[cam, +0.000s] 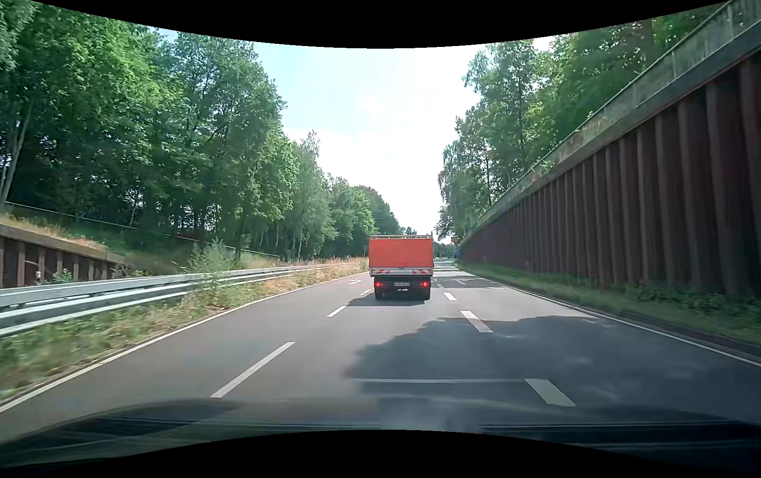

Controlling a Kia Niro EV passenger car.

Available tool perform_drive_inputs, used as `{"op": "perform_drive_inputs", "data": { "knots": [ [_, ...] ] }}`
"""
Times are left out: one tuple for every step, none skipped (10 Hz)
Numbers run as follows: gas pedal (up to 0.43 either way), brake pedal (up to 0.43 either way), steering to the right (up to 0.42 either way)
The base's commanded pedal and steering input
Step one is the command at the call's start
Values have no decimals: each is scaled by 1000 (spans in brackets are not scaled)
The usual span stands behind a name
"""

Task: Follow the waypoints while adhering to traffic rules and regulations

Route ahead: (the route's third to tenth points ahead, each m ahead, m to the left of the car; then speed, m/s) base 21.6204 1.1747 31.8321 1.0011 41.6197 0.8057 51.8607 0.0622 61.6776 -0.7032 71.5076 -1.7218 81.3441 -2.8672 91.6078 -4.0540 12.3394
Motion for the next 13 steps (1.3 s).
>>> {"op": "perform_drive_inputs", "data": {
  "knots": [
    [87, 0, 7],
    [87, 0, 6],
    [87, 0, 5],
    [87, 0, 4],
    [87, 0, 4],
    [87, 0, 3],
    [87, 0, 3],
    [87, 0, 3],
    [87, 0, 3],
    [87, 0, 3],
    [87, 0, 4],
    [87, 0, 3],
    [67, 0, 4]
  ]
}}
